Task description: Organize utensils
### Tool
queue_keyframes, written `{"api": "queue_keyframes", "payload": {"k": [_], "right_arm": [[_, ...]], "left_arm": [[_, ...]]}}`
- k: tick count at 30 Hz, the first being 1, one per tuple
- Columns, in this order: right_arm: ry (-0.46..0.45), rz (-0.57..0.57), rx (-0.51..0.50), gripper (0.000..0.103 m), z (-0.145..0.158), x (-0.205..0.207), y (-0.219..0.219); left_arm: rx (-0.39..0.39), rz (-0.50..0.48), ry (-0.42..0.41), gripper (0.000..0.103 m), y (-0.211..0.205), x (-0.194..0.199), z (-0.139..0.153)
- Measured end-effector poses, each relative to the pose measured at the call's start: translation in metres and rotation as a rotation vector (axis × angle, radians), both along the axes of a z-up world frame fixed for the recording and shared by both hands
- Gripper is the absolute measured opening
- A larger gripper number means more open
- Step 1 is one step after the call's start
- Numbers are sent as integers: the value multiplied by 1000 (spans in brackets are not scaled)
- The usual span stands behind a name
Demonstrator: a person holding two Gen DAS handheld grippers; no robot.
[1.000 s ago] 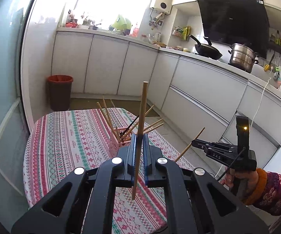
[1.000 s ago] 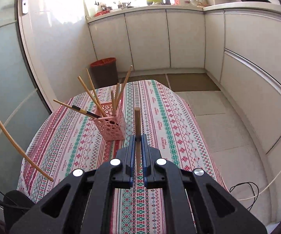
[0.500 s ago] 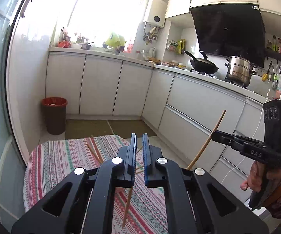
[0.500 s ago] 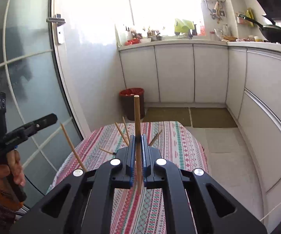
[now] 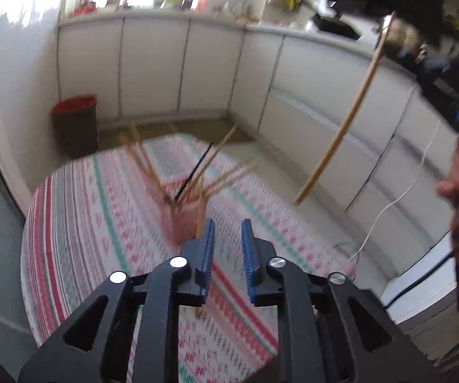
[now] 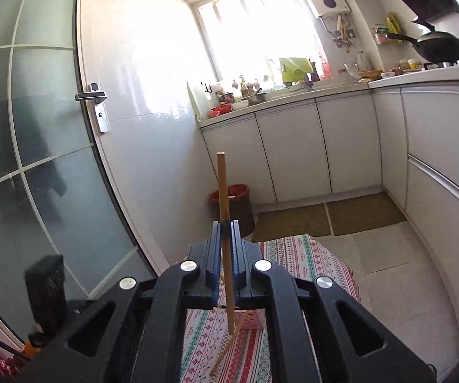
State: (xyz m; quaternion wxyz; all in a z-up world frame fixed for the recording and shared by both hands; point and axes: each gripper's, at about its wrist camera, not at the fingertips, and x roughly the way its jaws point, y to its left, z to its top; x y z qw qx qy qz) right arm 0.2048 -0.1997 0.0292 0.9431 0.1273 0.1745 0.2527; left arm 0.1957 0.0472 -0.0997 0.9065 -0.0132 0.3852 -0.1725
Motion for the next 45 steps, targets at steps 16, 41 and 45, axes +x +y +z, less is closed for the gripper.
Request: {"api": "queue_keyframes", "payload": {"k": [16,41,45], "right_arm": [[97,-60,47,5,-38,1,-26],[824,-285,217,11,-253,75,-115],[926,-136,26,11,-292,85,-92]], "left_arm": [[267,36,300,7,-18,60,-157],[30,67,-231,6,10,-67,41],[22,77,-221,6,17,-61,37]]}}
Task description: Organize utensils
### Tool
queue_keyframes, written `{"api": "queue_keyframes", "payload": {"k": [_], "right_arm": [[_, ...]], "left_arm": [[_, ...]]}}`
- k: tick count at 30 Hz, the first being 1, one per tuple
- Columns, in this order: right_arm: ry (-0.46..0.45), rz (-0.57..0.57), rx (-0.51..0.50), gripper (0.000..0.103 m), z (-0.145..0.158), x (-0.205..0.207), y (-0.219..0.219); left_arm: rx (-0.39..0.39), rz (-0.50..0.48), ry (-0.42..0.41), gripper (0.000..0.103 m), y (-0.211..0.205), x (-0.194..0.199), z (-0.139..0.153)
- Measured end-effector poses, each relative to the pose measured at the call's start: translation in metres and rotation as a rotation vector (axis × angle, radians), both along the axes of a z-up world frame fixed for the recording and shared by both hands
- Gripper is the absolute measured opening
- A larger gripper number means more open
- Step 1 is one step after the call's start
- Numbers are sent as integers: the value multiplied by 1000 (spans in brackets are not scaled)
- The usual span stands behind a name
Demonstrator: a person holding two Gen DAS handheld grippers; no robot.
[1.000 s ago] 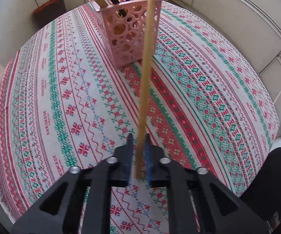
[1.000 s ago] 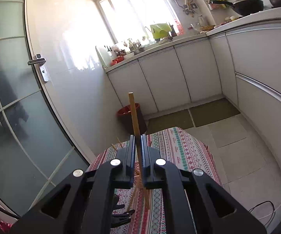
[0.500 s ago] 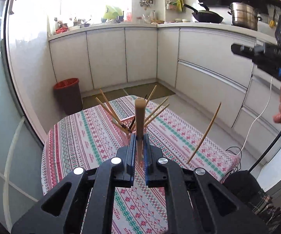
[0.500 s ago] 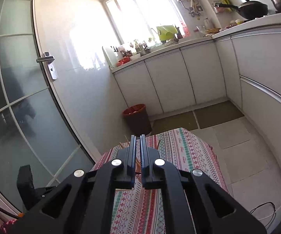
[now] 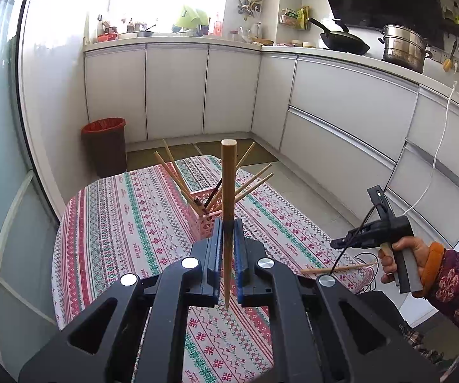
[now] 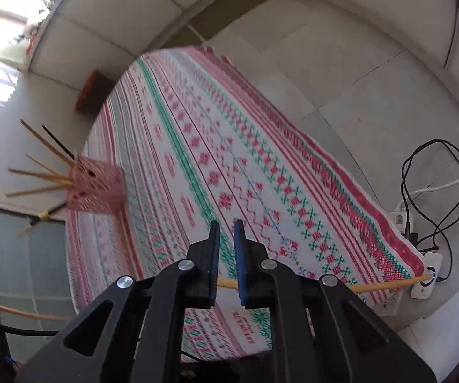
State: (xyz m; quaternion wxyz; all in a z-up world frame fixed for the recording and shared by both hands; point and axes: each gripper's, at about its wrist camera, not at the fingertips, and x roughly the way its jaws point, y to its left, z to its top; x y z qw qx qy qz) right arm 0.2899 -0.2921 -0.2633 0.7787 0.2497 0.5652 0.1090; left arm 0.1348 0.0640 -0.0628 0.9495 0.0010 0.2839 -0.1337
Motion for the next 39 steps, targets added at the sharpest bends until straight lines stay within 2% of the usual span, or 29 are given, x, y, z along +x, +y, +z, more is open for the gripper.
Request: {"api": "queue_keyframes", "payload": {"k": [2,5,7,10,13,18,19,20,21,22,24,27,30,35,39], "right_arm": [[-5,133,-77,11,2,0,21],[-81,327,-175,14,15,-6,48],[-110,423,-244,39,19,-8,64],[-124,567,-366,41,11,-17,82],[-102,638,-438,41,-3,-21,91],[-57,718,-491,41,-29,-17,105],[-74,731,-501,43,-31,-18,108],[-96,744,-503,39,-30,-18,112],[-103,748,-505,24,-31,-18,116],[-107,746,-515,16,-31,-19,120],[-120,747,-527,10,-32,-22,131],[-141,707,-513,10,-28,-27,136],[-198,643,-463,10,-8,-32,132],[-383,479,-373,11,68,-49,111],[-528,326,-261,8,125,-55,92]], "left_arm": [[1,5,10,6,2,3,-2],[2,9,12,6,4,2,-3],[-3,14,19,6,6,3,-4],[-11,19,22,6,8,3,-5],[-15,17,17,6,9,2,-4],[-29,16,7,6,9,0,-4],[-33,18,8,6,10,0,-5],[-36,22,10,6,11,0,-6],[-39,24,13,6,12,0,-7],[-41,25,16,6,12,0,-8],[-43,28,15,6,12,0,-7],[-44,25,-1,6,11,-2,-1],[-41,25,-21,6,12,-4,9],[-65,28,-52,6,15,-6,22],[-96,20,-59,6,15,-3,28]]}}
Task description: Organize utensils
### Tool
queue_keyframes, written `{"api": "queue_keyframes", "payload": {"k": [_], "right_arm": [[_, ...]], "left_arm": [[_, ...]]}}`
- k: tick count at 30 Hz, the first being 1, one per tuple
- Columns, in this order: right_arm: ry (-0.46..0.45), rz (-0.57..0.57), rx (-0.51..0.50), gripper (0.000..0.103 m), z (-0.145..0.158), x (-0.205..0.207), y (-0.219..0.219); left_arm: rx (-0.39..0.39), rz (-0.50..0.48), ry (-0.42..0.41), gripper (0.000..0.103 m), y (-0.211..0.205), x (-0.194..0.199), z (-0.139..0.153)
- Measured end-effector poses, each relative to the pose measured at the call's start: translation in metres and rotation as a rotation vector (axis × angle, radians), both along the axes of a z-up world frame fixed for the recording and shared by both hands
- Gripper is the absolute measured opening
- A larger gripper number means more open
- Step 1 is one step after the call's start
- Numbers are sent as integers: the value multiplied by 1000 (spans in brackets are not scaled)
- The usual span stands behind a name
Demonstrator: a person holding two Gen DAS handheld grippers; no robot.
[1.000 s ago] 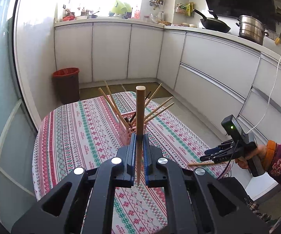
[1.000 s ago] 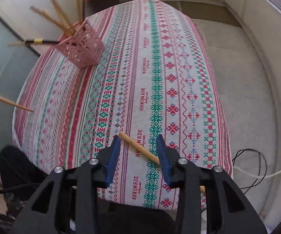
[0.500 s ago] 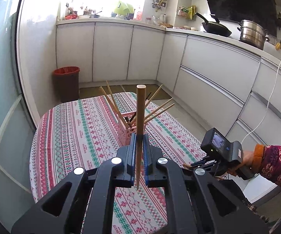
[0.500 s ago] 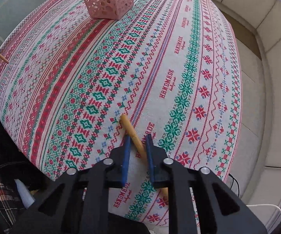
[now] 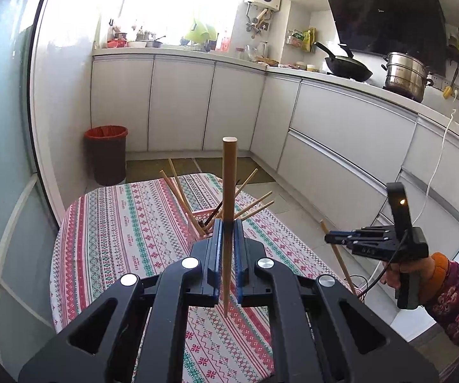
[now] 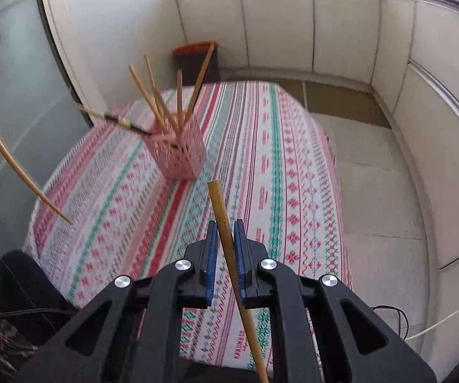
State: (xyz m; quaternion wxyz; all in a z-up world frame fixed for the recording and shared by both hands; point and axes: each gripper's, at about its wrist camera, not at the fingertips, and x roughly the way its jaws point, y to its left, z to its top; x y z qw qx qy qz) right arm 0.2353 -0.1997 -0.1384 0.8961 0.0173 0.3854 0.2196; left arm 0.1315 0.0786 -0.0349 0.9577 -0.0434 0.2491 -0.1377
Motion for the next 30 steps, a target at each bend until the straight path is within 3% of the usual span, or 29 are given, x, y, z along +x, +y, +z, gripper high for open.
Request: {"api": "queue_keyframes", "payload": {"k": [7,18,24,30], "right_arm": [[-192,-72,159,8,80,-12,-18],[-394,-46,288,8,202,-3,-26],[-445,-53,296,8,238,18,-20],[-468,-37,270,8,230,39,4]], "left_arm": [[-45,-9,-35,6,-3,14,24],[-79,3,-115,6,-11,53,72],[-73,33,-124,6,-17,88,69],[-71,77,-107,6,-20,128,49]]}}
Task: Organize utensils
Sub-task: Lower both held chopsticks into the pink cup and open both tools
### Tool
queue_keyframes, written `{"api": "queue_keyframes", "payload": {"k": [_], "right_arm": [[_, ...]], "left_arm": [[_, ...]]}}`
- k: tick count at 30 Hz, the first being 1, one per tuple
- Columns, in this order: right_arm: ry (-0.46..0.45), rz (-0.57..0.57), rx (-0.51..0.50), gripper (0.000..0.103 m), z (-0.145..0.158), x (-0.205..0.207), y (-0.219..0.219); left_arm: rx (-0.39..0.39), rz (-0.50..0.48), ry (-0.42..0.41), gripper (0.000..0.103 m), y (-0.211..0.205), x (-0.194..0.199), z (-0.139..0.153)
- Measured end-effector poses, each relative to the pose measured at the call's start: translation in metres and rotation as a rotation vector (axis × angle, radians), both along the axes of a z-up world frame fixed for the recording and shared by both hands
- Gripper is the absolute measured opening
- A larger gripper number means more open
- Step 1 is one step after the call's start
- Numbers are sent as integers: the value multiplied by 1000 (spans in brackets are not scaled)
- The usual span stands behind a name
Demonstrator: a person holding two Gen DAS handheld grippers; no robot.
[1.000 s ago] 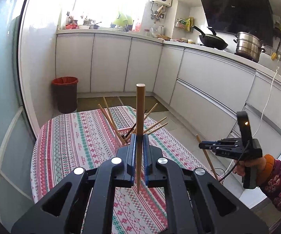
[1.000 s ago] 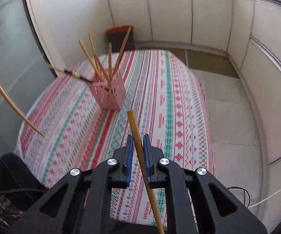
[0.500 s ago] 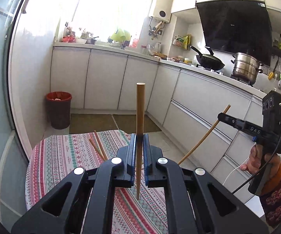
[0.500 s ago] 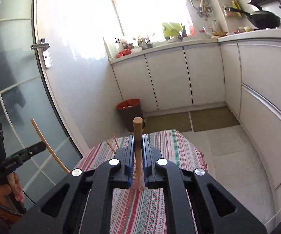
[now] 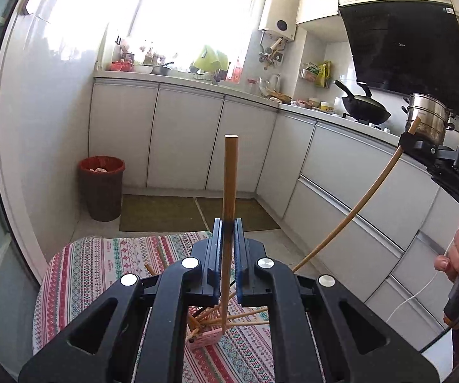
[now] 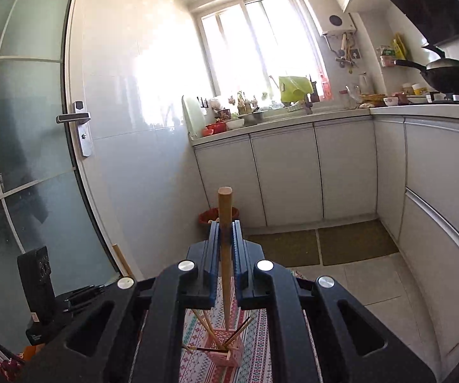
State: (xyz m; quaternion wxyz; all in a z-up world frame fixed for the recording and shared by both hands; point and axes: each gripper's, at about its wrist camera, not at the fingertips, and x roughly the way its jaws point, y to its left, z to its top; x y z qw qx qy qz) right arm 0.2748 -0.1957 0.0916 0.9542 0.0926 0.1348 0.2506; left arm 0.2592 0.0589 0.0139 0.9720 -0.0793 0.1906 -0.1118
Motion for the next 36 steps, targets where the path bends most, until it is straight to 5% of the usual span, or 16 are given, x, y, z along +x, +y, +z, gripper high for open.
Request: {"api": "queue_keyframes", "payload": {"k": [6,10,13,20,23,30,32,33,34,36], "right_arm": [[12,4,-32,8,-32,26,25],[32,4,-50,8,-57,39,38],[52,10,-66,8,-74,46,47],[92,24,-70,8,-101,63,66],[92,36,-82,8,-115,66,79],[170,82,-58,9,-164,65,102],[140,69,-52,20,-153,53,98],[115,62,-54,42,-145,46,96],[85,45,-64,53,-134,38,94],[33,8,-94,54,-112,18,89]], "left_arm": [[8,31,45,7,1,34,-31],[-61,53,115,7,18,37,-57],[-124,83,78,7,42,20,-50],[-115,147,1,16,74,-7,-18],[-112,169,-1,28,80,-10,-20],[-105,212,10,34,87,-23,-27],[-96,242,-28,57,88,-37,-17],[-98,260,-52,64,89,-45,-11],[-99,280,-81,72,88,-55,-5],[-85,315,-118,78,83,-71,9]]}}
